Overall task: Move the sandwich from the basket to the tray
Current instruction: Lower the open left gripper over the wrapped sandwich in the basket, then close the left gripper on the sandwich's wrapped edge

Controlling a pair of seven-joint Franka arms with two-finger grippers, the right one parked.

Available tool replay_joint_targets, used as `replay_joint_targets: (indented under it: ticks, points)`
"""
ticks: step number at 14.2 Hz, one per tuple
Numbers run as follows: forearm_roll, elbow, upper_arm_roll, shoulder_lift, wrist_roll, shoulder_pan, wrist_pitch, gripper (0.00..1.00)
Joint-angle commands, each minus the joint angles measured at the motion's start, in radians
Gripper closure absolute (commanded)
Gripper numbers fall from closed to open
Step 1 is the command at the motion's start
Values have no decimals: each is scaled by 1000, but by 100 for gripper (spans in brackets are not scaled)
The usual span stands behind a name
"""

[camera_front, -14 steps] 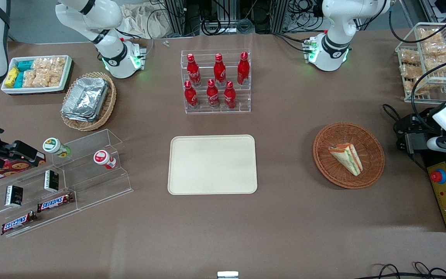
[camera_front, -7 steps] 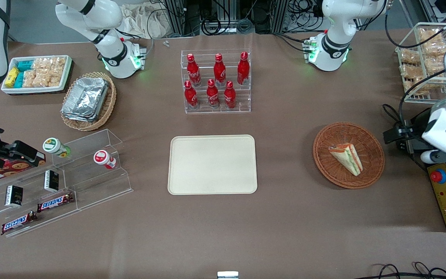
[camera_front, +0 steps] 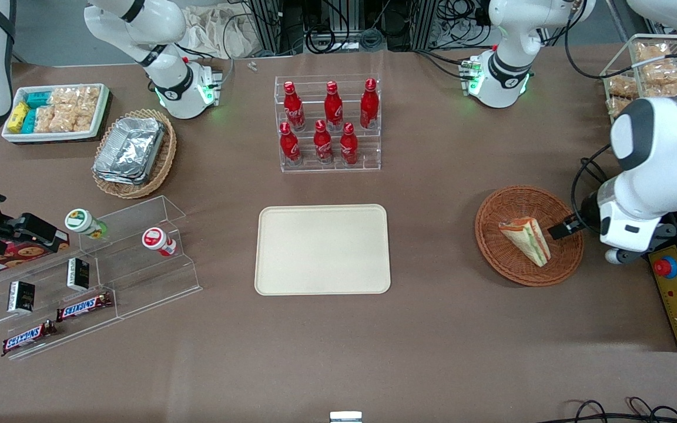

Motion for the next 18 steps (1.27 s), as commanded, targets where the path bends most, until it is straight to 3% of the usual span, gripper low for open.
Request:
replay_joint_targets:
  ticks: [1,5,18]
  points:
    - [-11,-166,4,-65,-174,0,147,0]
    - [-6,-302,4,-48,-279,0,340,0]
    - [-5,-381,7,52,-283,6,488,0]
